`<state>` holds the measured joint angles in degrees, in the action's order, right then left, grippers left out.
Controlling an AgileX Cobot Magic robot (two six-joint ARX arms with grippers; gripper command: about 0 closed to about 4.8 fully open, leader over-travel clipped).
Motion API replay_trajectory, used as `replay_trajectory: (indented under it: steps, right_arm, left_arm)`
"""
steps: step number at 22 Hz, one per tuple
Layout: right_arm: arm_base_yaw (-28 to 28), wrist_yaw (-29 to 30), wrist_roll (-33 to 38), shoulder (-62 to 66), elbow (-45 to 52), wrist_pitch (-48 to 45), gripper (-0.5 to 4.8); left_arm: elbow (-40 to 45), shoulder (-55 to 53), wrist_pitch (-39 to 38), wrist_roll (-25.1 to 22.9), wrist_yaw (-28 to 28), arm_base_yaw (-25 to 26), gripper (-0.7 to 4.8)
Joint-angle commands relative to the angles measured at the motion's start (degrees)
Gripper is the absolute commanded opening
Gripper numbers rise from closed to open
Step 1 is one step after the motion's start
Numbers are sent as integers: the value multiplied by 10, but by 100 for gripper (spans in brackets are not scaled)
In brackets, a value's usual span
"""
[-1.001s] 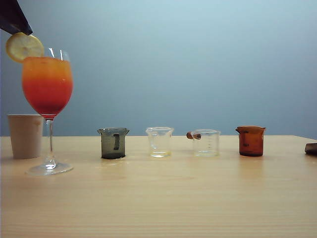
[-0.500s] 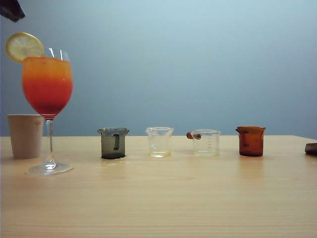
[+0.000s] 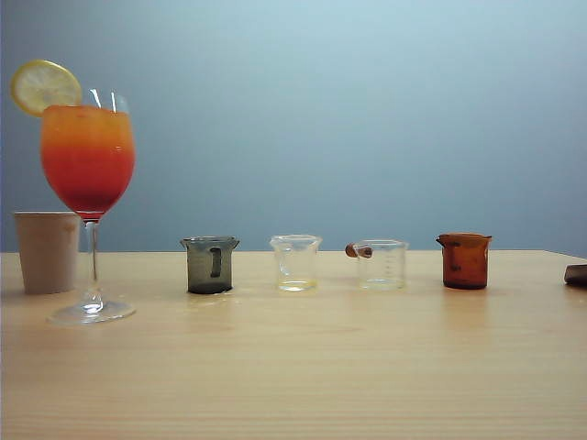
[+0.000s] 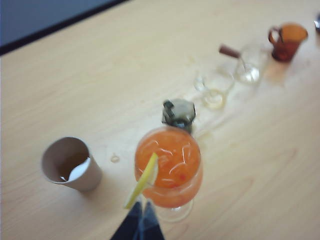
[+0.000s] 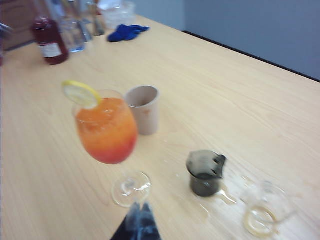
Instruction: Pick up the lemon slice from the paper cup on the left and carefully insert it into the rim of the goblet.
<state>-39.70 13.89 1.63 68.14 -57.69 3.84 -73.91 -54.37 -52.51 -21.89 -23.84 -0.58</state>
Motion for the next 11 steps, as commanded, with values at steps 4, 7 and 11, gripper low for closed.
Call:
replay_trajectory:
  steps: [4, 7, 11]
  right_arm:
    - [0, -53, -1, -52, -4, 112, -2]
    - [1, -60, 0, -83, 10, 122, -2]
    - [1, -81, 19, -154, 85, 117, -2]
  left_arm:
    - [7, 107, 60, 149, 60, 1, -5]
    - [53, 179, 79, 187, 69, 1, -5]
    - [164, 315, 136, 229, 86, 1, -5]
